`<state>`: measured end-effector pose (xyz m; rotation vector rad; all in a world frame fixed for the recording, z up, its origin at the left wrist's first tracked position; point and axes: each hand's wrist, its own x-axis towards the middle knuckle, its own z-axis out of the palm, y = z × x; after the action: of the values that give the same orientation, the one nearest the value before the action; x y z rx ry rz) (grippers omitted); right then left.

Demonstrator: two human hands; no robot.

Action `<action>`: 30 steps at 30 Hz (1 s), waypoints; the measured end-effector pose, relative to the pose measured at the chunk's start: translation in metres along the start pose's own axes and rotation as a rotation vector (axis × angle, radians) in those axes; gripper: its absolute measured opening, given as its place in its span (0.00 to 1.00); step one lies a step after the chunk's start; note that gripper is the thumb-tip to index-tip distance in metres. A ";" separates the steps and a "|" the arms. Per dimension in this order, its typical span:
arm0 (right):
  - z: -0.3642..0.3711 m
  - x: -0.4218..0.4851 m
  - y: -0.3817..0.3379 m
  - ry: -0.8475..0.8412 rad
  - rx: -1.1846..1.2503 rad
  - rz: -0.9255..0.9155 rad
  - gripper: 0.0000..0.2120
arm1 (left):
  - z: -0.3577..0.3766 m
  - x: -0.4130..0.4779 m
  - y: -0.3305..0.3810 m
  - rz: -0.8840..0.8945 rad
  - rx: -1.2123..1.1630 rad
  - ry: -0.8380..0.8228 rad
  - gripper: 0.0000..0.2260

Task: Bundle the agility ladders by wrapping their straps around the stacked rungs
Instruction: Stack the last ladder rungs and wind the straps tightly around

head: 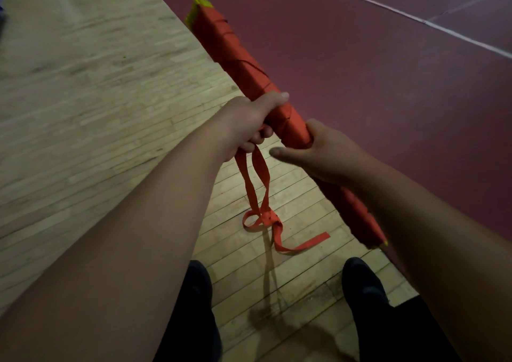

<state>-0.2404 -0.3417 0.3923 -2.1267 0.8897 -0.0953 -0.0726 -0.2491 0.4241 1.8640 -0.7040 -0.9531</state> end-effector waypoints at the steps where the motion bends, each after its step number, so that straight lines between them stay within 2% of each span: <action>1: -0.009 -0.002 -0.002 -0.054 0.104 0.002 0.28 | -0.003 0.000 0.001 0.028 -0.006 -0.014 0.20; 3: -0.026 -0.008 -0.005 -0.209 0.346 0.037 0.27 | -0.008 -0.002 0.002 0.097 -0.038 -0.082 0.21; 6: -0.037 -0.019 -0.006 -0.580 0.685 0.077 0.28 | -0.010 -0.009 0.006 0.184 -0.091 -0.208 0.22; 8: -0.039 -0.023 -0.006 -0.702 0.787 0.041 0.25 | -0.011 -0.014 0.010 0.204 -0.057 -0.236 0.24; 9: -0.039 -0.023 -0.007 -0.678 0.775 0.029 0.23 | -0.011 -0.016 0.012 0.206 -0.007 -0.219 0.26; 11: -0.037 -0.020 -0.009 -0.486 0.647 0.032 0.19 | -0.013 -0.017 0.015 0.186 0.098 -0.131 0.28; 13: -0.028 -0.016 -0.009 -0.243 0.417 0.033 0.17 | -0.014 -0.015 0.012 0.118 0.120 -0.068 0.30; 15: -0.012 -0.009 -0.006 -0.072 0.178 0.024 0.18 | -0.009 -0.013 0.007 0.021 0.133 -0.049 0.34; 17: 0.006 -0.004 0.002 0.043 -0.024 0.020 0.20 | 0.001 -0.009 0.002 -0.071 0.123 -0.006 0.38; 19: 0.013 -0.002 0.005 0.082 -0.110 0.007 0.21 | 0.007 -0.006 -0.002 -0.116 0.051 0.033 0.33; 21: 0.005 -0.003 0.002 0.012 -0.066 0.000 0.20 | 0.004 -0.005 -0.001 -0.097 0.021 0.021 0.28; 23: -0.012 -0.004 0.000 -0.114 0.099 -0.001 0.20 | -0.005 -0.005 0.001 -0.016 0.036 -0.026 0.28; 28: -0.035 -0.019 -0.007 -0.612 0.689 0.009 0.24 | -0.012 -0.014 0.009 0.174 -0.118 -0.167 0.27; 30: -0.033 -0.021 -0.011 -0.604 0.691 0.017 0.23 | -0.011 -0.016 0.012 0.166 -0.073 -0.163 0.27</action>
<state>-0.2616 -0.3457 0.4265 -1.3749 0.4211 0.2136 -0.0730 -0.2365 0.4430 1.6492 -0.8955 -1.0161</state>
